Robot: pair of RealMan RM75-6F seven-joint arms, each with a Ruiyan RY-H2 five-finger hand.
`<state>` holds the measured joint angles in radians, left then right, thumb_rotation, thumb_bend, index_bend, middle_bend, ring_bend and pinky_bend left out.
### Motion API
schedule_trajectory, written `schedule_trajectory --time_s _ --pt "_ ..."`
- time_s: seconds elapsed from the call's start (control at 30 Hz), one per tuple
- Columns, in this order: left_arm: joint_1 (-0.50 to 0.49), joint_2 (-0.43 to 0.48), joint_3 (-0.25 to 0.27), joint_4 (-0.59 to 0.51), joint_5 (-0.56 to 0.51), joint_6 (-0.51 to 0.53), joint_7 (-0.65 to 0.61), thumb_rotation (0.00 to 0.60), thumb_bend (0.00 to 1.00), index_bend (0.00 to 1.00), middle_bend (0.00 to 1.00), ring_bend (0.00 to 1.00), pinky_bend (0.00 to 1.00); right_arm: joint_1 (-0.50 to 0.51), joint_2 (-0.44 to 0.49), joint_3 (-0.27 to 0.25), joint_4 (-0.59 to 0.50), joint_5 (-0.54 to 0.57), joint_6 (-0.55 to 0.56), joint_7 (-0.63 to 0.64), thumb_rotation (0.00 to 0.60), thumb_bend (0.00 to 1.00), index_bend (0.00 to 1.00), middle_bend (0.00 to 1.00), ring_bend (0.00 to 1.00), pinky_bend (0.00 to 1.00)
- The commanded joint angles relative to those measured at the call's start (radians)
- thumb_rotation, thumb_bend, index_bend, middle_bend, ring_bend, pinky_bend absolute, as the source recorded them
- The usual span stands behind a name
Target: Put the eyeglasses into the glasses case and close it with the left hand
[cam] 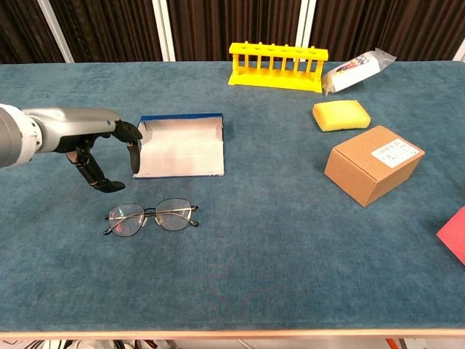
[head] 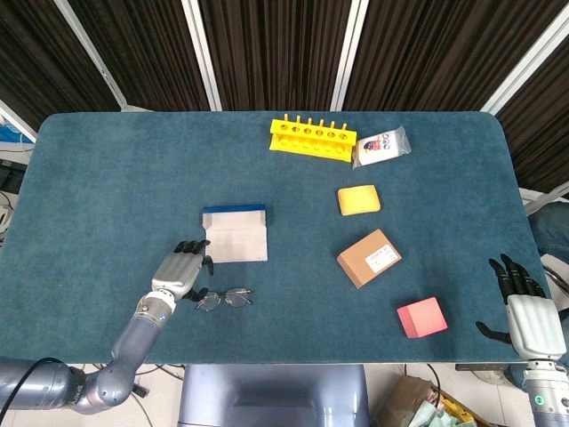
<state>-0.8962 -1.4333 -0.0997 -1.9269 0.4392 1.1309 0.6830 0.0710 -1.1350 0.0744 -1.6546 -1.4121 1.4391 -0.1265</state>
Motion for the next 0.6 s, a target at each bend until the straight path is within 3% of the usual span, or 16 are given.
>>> schedule_trajectory --time_s 0.03,0.6 --pt "-0.014 -0.040 0.003 0.011 -0.020 0.038 0.026 0.600 0.32 0.44 0.06 0.00 0.01 0.000 0.001 0.001 -0.001 0.002 -0.001 0.001 0.600 0.14 0.07 0.01 0.10 0.23" --pt "-0.021 -0.143 0.009 0.067 -0.050 0.067 0.065 0.600 0.32 0.49 0.09 0.00 0.01 0.001 0.004 0.001 -0.002 0.004 -0.003 0.006 0.600 0.14 0.07 0.01 0.10 0.23"
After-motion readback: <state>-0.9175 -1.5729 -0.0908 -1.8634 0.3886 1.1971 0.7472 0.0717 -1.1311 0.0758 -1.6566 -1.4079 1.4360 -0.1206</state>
